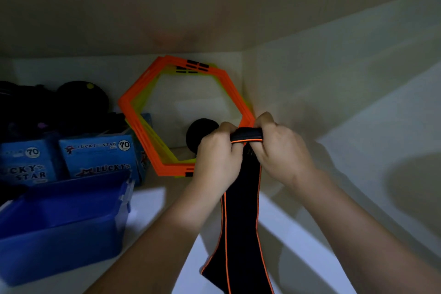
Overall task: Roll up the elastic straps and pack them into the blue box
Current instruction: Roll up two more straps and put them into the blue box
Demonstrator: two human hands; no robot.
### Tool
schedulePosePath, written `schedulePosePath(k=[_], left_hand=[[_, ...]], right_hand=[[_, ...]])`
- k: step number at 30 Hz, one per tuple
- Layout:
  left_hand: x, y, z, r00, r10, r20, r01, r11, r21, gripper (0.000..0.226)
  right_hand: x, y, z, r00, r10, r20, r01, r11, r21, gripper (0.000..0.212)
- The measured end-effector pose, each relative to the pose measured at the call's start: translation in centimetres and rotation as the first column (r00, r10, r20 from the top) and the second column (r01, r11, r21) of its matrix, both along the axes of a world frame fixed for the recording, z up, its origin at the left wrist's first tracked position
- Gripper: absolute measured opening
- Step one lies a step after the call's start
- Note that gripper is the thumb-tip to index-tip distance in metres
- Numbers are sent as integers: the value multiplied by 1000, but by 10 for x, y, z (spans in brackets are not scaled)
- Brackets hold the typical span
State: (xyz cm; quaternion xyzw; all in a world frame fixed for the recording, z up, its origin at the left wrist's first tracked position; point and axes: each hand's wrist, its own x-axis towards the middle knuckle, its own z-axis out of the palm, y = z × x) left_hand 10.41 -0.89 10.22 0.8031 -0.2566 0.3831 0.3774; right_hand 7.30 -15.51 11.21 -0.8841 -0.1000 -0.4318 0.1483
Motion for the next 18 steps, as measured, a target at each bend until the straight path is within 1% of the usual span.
schedulePosePath(k=[1,2,4,5,6,7,9,10,11,12,14,15,17,18], left_hand=[[0,2,0,1000,-2,-20,2,1000,1,11],[-1,3,-1,998,-23,-57,23,1000,2,15],[-3,3,-3,976,-142,-166,139,990,-28,22],[-3,4,-3,954,-212,-210,204,977,-61,21],[-3,5,-2,936,-264,-231,249,964,-93,19],[-2,6,-2,929,-288,-233,267,956,-120,19],[2,8,-1,938,-284,-197,255,953,-162,22],[3,9,-2,946,-274,-171,245,954,-174,23],[3,9,-2,952,-266,-152,240,956,-171,23],[3,9,-4,955,-263,-135,242,958,-152,23],[1,7,-6,965,-237,-110,224,968,-117,22],[2,6,-7,971,-219,-100,207,971,-123,22],[6,7,-7,978,-188,-88,172,972,-157,24],[8,8,-6,980,-179,-83,163,972,-171,27]], right_hand=[[1,-1,1,1000,-24,-6,24,1000,-17,31],[2,-2,0,999,-40,-10,40,999,-32,31],[4,-2,-1,1000,-10,-26,10,1000,-1,25],[4,-2,-2,999,41,-28,-39,998,54,20],[4,-2,-3,993,109,-37,-104,987,121,20],[5,-2,-3,979,191,-67,-176,967,184,25],[6,1,-4,910,378,-169,-321,901,291,32],[6,3,-6,874,442,-200,-368,872,322,32],[7,5,-9,869,455,-198,-377,865,333,32],[8,6,-11,883,438,-168,-367,868,334,28],[9,8,-12,932,352,-84,-312,899,307,18],[9,9,-12,949,309,-67,-280,919,280,14],[7,11,-9,962,259,-85,-235,946,224,9],[5,10,-7,964,252,-82,-230,949,214,10]])
